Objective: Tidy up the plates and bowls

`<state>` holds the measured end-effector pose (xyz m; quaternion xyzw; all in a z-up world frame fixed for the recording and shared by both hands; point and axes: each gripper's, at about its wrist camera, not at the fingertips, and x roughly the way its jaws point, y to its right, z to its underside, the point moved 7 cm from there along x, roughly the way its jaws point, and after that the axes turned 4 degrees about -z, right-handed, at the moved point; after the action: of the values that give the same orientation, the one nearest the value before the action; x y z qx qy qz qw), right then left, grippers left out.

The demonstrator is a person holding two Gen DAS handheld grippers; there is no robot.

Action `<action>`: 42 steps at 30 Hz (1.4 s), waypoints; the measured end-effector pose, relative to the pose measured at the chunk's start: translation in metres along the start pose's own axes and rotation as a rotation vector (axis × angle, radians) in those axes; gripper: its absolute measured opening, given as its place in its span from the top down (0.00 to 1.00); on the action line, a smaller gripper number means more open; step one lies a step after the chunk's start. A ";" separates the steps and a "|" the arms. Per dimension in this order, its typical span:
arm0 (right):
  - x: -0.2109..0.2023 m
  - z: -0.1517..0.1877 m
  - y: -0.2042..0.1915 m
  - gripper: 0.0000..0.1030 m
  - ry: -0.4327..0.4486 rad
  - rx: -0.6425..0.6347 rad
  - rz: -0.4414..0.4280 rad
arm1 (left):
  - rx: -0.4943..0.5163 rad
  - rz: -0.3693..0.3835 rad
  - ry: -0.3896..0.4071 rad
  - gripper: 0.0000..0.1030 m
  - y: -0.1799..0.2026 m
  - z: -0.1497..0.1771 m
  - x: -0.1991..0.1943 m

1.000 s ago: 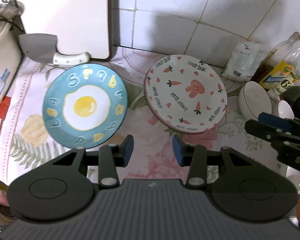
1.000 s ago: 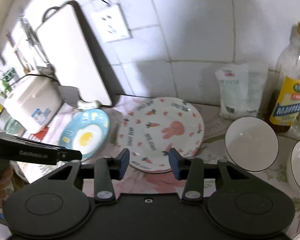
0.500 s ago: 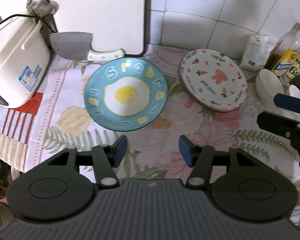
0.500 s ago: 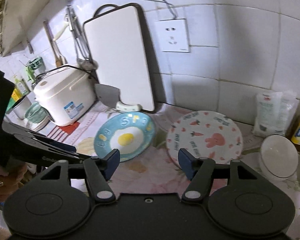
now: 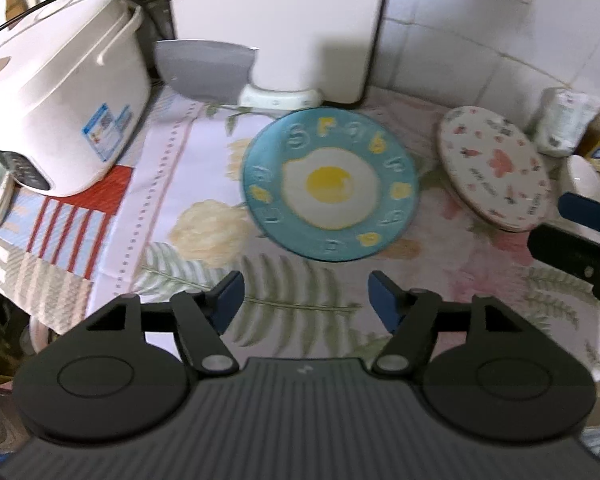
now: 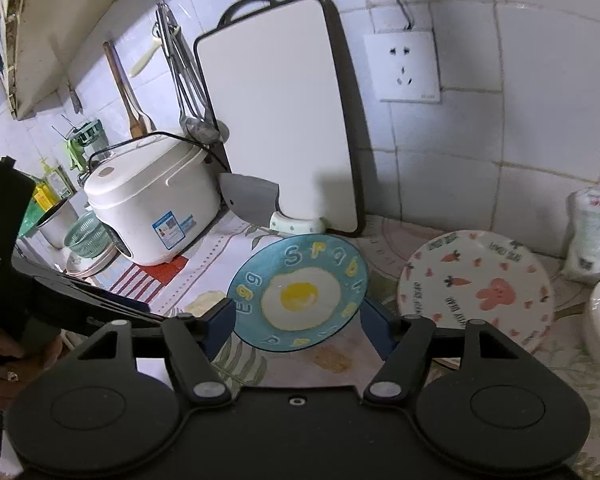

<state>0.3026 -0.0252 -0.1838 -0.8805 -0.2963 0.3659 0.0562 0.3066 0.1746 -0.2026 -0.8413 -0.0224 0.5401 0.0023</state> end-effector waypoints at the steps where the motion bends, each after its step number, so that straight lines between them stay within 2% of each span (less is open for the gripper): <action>1: 0.008 0.001 0.000 0.28 -0.011 0.009 -0.004 | 0.000 -0.001 0.003 0.29 -0.004 -0.001 0.004; 8: 0.060 0.012 0.013 0.28 -0.043 0.084 -0.022 | -0.043 -0.017 0.005 0.22 -0.027 -0.008 0.037; 12: 0.090 0.026 0.025 0.28 -0.044 0.140 -0.019 | -0.062 -0.040 0.012 0.22 -0.032 -0.013 0.059; 16: 0.118 0.039 0.038 0.28 -0.046 0.201 -0.009 | -0.145 0.008 0.041 0.22 -0.037 -0.022 0.071; 18: 0.129 0.044 0.043 0.28 -0.045 0.223 0.003 | -0.165 0.000 0.048 0.22 -0.040 -0.025 0.079; 22: 0.148 0.050 0.054 0.29 -0.051 0.278 0.030 | -0.161 -0.023 0.028 0.22 -0.044 -0.026 0.104; 28: 0.167 0.052 0.060 0.29 -0.068 0.297 0.032 | -0.167 -0.006 -0.001 0.24 -0.047 -0.026 0.135; 30: 0.169 0.052 0.062 0.35 -0.062 0.318 0.032 | -0.185 0.002 -0.024 0.26 -0.048 -0.025 0.143; 31: 0.170 0.051 0.063 0.37 -0.061 0.325 0.033 | -0.191 0.017 -0.035 0.33 -0.048 -0.025 0.146; 32: 0.170 0.050 0.063 0.43 -0.062 0.332 0.034 | -0.194 0.032 -0.042 0.43 -0.047 -0.025 0.148; 33: 0.171 0.049 0.063 0.49 -0.062 0.335 0.032 | -0.192 0.035 -0.052 0.47 -0.047 -0.024 0.150; 35: 0.172 0.047 0.063 0.55 -0.069 0.337 0.036 | -0.201 0.056 -0.066 0.58 -0.046 -0.023 0.153; 38: 0.174 0.046 0.064 0.58 -0.072 0.342 0.038 | -0.205 0.104 -0.069 0.67 -0.044 -0.025 0.154; 42: 0.178 0.049 0.068 0.74 -0.073 0.352 0.058 | -0.209 0.143 -0.071 0.73 -0.040 -0.026 0.156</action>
<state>0.4011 0.0130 -0.3498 -0.8512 -0.2040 0.4455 0.1882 0.3934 0.2216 -0.3321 -0.8166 -0.0184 0.5632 -0.1249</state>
